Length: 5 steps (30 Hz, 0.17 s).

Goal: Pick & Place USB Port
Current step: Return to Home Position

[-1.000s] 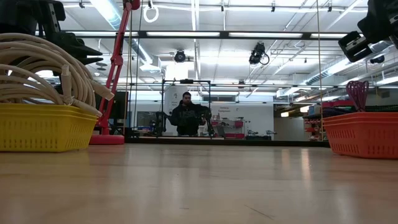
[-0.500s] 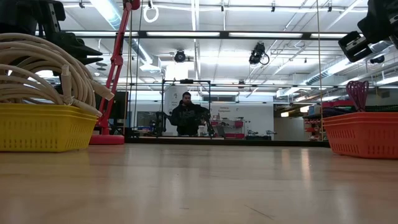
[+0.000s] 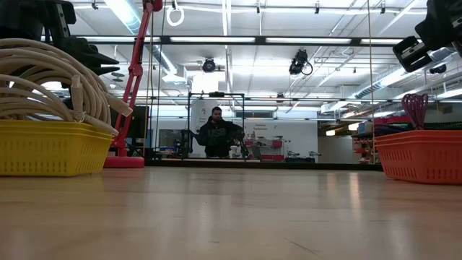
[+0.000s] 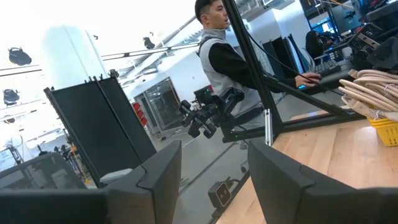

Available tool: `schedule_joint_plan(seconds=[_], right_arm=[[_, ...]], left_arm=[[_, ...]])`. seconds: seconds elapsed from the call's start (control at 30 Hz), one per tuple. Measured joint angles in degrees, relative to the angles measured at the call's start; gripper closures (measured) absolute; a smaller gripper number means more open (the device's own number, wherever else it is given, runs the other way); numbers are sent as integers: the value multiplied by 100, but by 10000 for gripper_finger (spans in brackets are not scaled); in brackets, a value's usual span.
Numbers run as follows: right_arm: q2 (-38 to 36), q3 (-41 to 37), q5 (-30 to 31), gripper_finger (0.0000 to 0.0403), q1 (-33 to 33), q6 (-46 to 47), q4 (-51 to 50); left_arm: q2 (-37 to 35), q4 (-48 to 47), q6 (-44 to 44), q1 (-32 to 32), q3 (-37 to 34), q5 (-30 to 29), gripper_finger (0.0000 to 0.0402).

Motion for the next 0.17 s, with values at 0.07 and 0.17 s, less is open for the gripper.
schedule_joint_plan(seconds=[0.07, 0.17], right_arm=[[0, 0, 0, 215, 1, 1, 1], [0, 0, 1, 215, 1, 0, 0]], left_arm=[[0, 0, 0, 0, 0, 0, 365], [0, 0, 2, 0, 0, -1, 365]])
